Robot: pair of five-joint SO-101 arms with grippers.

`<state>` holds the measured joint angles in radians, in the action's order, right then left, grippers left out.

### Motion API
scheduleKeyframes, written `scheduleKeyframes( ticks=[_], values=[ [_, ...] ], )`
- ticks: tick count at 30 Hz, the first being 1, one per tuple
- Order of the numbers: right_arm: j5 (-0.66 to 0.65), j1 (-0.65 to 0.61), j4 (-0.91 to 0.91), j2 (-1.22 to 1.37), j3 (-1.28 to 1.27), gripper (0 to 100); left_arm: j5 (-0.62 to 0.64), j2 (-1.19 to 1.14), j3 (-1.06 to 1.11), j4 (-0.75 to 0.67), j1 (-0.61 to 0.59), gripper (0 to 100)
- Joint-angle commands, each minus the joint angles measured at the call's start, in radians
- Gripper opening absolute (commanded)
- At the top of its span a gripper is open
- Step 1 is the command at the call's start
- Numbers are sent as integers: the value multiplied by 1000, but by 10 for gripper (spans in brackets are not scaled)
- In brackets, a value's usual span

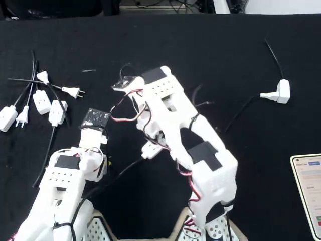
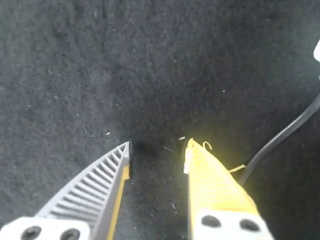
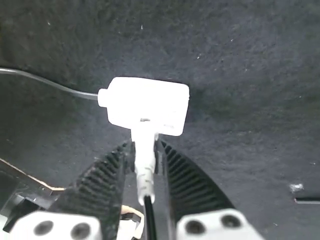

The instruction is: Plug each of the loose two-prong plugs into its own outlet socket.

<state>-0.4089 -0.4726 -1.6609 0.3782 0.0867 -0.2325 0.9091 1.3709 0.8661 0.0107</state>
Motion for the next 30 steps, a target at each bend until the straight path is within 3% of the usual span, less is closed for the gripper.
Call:
scheduleKeyframes(
  ticks=[1, 9, 21, 30],
  values=[
    [3, -11, 98, -104, -107, 10, -6, 20, -12, 11, -8, 185],
    [5, -9, 124, -274, -180, 10, -6, 20, -12, 9, -2, 185],
    [-32, 92, 35, -139, -42, 10, -6, 20, -12, 9, -4, 185],
    [-32, 58, 29, -111, -19, 10, -6, 20, -15, 8, -2, 185]
  ],
)
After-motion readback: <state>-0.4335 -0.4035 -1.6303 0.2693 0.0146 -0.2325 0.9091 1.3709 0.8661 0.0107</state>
